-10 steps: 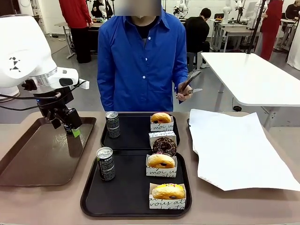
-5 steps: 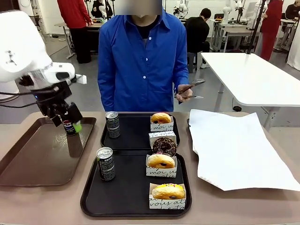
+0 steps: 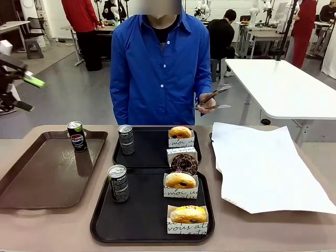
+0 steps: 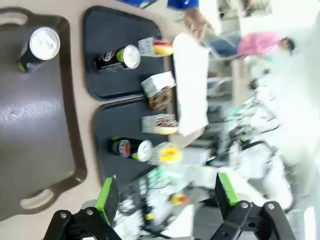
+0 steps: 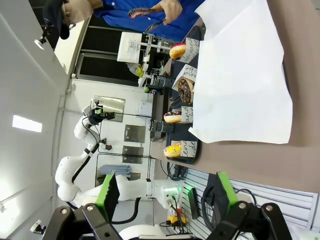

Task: Set up donuts and drinks on trays.
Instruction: Pick up one Pepsi coke from the Handle tray and place it on the Flat Tray without a Pepsi coke.

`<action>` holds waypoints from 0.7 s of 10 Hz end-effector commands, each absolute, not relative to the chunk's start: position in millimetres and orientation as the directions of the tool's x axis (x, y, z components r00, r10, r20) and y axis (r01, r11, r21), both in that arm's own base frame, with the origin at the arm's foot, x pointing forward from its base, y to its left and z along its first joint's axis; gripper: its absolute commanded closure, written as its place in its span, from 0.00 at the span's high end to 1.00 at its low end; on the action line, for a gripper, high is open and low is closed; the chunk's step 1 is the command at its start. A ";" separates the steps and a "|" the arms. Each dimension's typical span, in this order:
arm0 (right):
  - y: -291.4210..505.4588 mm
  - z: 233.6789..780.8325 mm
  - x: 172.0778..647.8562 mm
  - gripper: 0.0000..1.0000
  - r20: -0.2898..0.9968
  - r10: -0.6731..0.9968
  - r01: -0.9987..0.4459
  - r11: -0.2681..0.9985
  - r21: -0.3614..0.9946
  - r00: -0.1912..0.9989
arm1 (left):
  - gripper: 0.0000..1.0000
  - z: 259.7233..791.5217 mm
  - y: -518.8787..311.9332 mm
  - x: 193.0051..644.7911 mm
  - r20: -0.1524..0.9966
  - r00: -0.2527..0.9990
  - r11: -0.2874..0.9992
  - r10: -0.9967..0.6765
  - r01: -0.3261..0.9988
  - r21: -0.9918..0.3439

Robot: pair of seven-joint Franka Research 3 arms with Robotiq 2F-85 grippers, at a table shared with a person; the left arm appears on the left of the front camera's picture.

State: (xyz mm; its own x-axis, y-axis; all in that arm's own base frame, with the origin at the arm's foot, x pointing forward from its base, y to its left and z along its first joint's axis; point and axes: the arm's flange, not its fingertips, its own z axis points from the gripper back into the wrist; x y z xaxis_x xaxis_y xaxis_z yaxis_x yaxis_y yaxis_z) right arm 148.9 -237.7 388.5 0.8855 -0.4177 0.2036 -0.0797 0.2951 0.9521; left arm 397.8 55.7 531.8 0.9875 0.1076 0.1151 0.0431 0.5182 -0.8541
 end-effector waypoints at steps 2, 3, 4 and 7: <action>-237.4 388.9 150.3 1.00 0.223 -0.420 -0.103 0.290 0.951 0.880 | 1.00 469.1 117.4 379.7 0.080 0.964 0.354 0.253 -0.015 -0.935; -237.4 388.9 150.3 1.00 0.223 -0.420 -0.103 0.290 0.951 0.880 | 1.00 454.0 137.9 366.4 0.133 0.964 0.351 0.231 0.045 -0.935; -237.4 388.9 150.3 1.00 0.223 -0.420 -0.103 0.290 0.951 0.880 | 1.00 444.1 155.3 355.4 0.170 0.963 0.334 0.208 0.093 -0.938; -237.4 388.9 150.3 1.00 0.223 -0.420 -0.103 0.290 0.951 0.880 | 1.00 426.5 190.7 333.2 0.196 0.952 0.346 0.236 0.106 -0.932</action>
State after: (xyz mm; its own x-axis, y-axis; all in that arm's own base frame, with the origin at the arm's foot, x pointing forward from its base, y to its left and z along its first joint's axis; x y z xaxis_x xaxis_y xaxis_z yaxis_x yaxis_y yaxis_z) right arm 149.0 -237.7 388.5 0.8855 -0.4176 0.2037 -0.0798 0.2952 0.9521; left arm 333.4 182.8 429.1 0.9501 0.2443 0.1938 0.1020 0.3439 -0.9334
